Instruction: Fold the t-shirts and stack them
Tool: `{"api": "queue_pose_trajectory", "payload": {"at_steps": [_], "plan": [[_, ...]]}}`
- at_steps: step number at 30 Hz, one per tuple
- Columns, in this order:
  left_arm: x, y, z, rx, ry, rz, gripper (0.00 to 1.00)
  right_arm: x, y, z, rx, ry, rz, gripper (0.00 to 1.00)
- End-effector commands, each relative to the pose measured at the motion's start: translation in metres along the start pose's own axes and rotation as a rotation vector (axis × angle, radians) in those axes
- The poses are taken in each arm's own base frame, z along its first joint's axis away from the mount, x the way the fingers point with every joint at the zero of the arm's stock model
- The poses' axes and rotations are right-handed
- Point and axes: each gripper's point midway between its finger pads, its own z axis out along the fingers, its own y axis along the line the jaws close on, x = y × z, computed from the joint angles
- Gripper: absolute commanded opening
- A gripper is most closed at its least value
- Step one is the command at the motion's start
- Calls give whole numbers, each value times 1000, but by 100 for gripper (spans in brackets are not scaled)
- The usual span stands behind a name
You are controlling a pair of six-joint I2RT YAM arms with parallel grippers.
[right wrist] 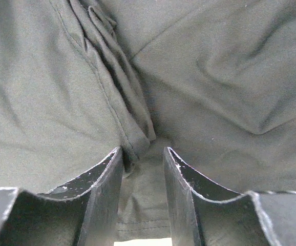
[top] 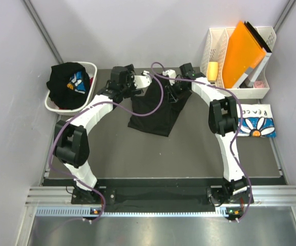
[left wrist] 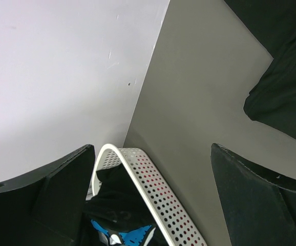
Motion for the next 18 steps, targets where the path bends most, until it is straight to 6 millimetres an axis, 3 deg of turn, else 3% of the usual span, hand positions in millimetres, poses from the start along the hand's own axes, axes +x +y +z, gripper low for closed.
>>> {"api": "queue_pose_trajectory", "payload": {"at_steps": [1, 11, 15, 18], "plan": [[-21, 24, 0, -66, -67, -18, 99, -47, 8, -35, 43, -100, -94, 38], [-23, 23, 3, -64, -74, -20, 99, -61, 15, -45, 49, -127, -117, 38], [-23, 23, 4, -65, -75, -20, 99, -57, 15, -42, 41, -117, -116, 29], [-23, 23, 4, -66, -73, -19, 99, -54, 15, -39, 40, -109, -111, 34]]}}
